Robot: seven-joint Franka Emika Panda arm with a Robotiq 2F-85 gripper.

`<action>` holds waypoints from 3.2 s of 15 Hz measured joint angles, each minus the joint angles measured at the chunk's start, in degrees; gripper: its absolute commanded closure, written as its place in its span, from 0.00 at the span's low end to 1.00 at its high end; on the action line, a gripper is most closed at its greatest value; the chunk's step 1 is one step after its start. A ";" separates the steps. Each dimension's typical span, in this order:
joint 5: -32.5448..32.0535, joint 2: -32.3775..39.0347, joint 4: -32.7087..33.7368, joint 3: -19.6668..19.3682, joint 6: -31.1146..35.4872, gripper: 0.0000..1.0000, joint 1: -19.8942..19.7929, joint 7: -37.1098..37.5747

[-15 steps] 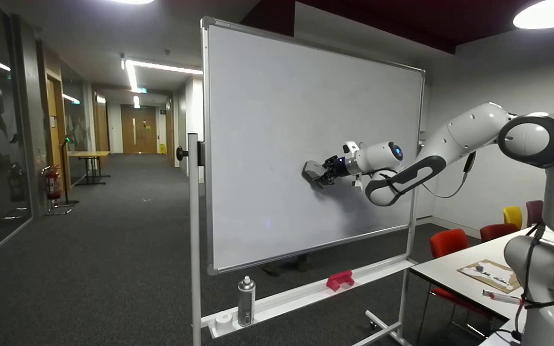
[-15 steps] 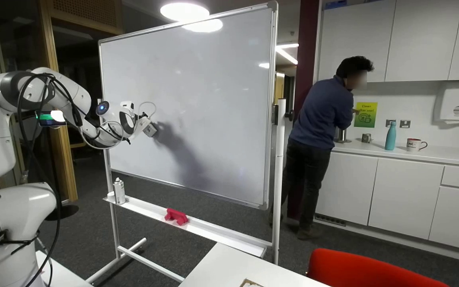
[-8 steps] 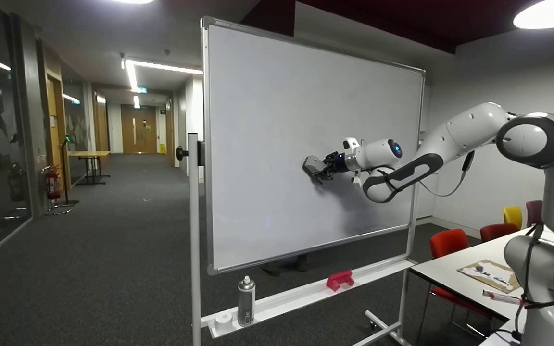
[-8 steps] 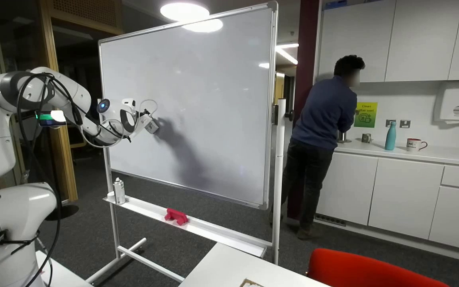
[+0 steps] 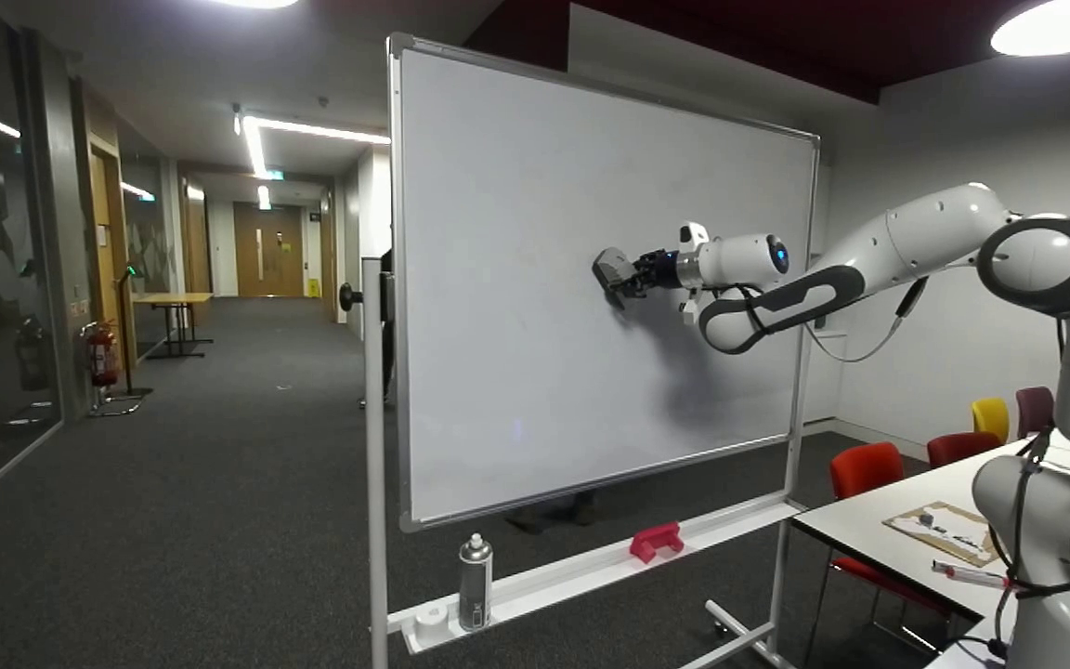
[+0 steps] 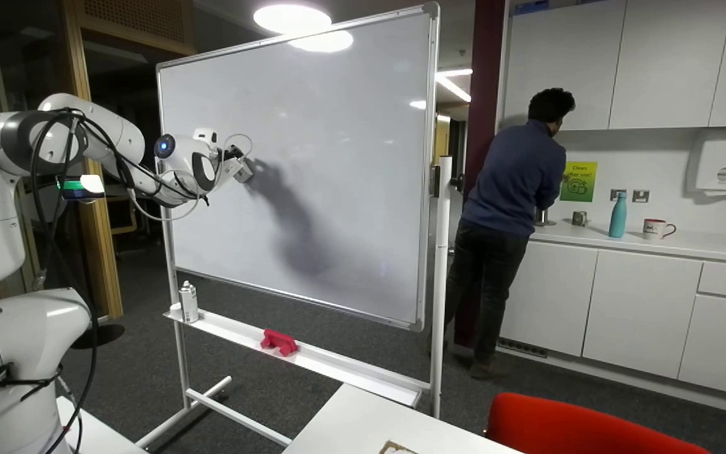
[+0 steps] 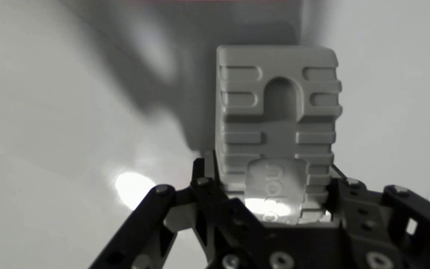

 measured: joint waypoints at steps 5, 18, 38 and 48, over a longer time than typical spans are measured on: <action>-0.26 1.87 -0.53 1.81 -0.07 0.65 1.34 -1.46; 2.37 10.55 -1.49 3.73 -0.03 0.65 1.15 -1.44; 12.68 -2.07 -8.15 8.93 -0.11 0.65 -4.85 -5.10; 21.68 0.49 -22.52 10.05 -0.11 0.40 -0.38 -15.78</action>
